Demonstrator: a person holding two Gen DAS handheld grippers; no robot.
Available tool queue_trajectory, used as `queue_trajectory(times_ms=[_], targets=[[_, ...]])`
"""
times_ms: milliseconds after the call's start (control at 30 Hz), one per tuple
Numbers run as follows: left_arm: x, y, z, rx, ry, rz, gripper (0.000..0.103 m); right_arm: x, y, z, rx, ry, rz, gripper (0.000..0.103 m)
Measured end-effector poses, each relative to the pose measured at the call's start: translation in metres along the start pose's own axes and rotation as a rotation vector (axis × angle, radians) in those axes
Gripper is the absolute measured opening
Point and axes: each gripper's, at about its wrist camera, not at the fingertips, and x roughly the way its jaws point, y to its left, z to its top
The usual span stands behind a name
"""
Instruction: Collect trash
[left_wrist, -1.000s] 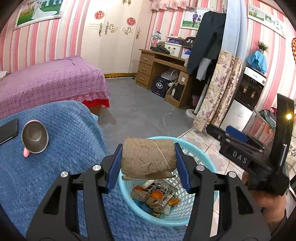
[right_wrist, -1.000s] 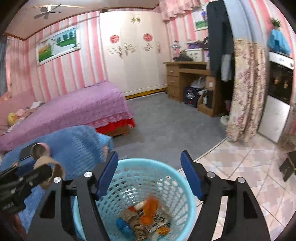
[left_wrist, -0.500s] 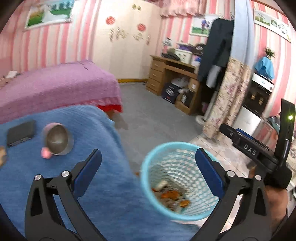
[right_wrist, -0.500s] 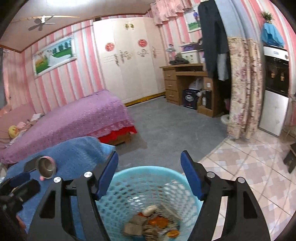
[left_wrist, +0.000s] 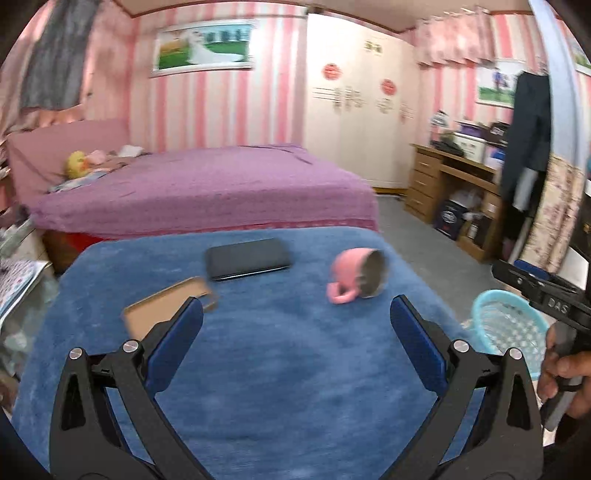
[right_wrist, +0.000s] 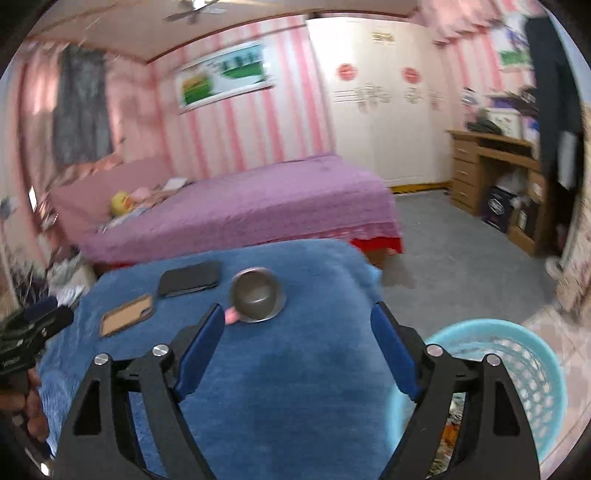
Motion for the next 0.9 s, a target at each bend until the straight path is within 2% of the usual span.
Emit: queue_trajectory(times_ms=[133,233,367,633,900], targets=[[0.004,0.040,-0.020,-0.037,0.018,0.065,0.097,0.016,0.050,-0.010,-0.098,0.029,0.022,0.081],[0.007,0.066,-0.030,-0.082,0.053,0.077,0.097,0.020,0.083,-0.020,-0.133,0.048,0.059,0.081],[0.010,0.085,-0.035,-0.037,0.079,0.090,0.097,0.018,0.120,-0.025,-0.230,0.028,0.070,0.083],[-0.011,0.106,-0.037,-0.074,0.045,0.128,0.098,0.008,0.133,-0.026,-0.218,0.024,0.076,0.087],[-0.025,0.104,-0.054,-0.116,0.069,0.141,0.098,-0.011,0.134,-0.045,-0.193,0.042,0.047,0.091]])
